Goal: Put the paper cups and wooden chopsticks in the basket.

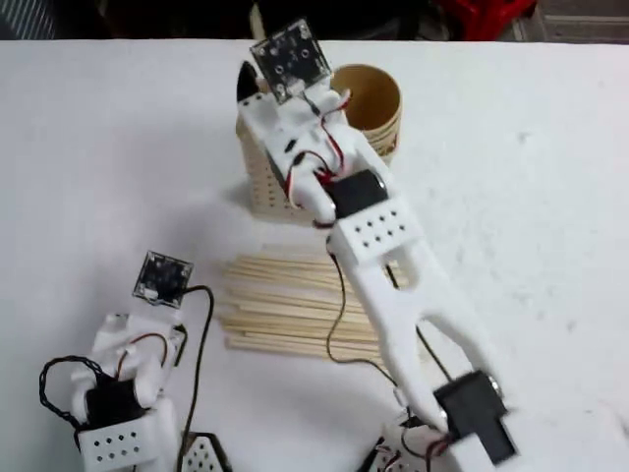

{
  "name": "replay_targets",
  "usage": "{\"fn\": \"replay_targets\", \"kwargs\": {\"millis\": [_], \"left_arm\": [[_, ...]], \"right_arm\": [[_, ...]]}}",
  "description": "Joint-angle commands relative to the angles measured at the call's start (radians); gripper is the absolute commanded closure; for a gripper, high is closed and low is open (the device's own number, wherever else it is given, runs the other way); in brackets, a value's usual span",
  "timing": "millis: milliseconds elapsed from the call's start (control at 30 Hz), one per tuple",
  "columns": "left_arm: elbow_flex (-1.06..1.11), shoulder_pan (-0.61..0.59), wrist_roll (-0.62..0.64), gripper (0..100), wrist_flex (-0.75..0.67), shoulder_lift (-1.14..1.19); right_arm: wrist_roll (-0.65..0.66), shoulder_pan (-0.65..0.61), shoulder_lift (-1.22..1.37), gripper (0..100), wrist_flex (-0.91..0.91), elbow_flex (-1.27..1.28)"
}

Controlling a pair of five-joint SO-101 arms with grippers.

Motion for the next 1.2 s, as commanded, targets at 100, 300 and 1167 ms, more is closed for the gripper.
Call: {"fn": "replay_targets", "kwargs": {"millis": [100, 300, 1167], "left_arm": [[-0.002, -0.012, -0.009, 80, 0.008, -0.007], [-0.002, -0.012, -0.009, 80, 0.008, -0.007], [-0.002, -0.012, -0.009, 80, 0.008, -0.007]], "right_arm": [[-0.006, 0.048, -0.229, 96.4, 0.045, 0.183], [0.002, 0.104, -0.510, 95.8, 0.285, 0.423], [0.563, -0.096, 0.015, 81.1, 0.604, 0.451]]}}
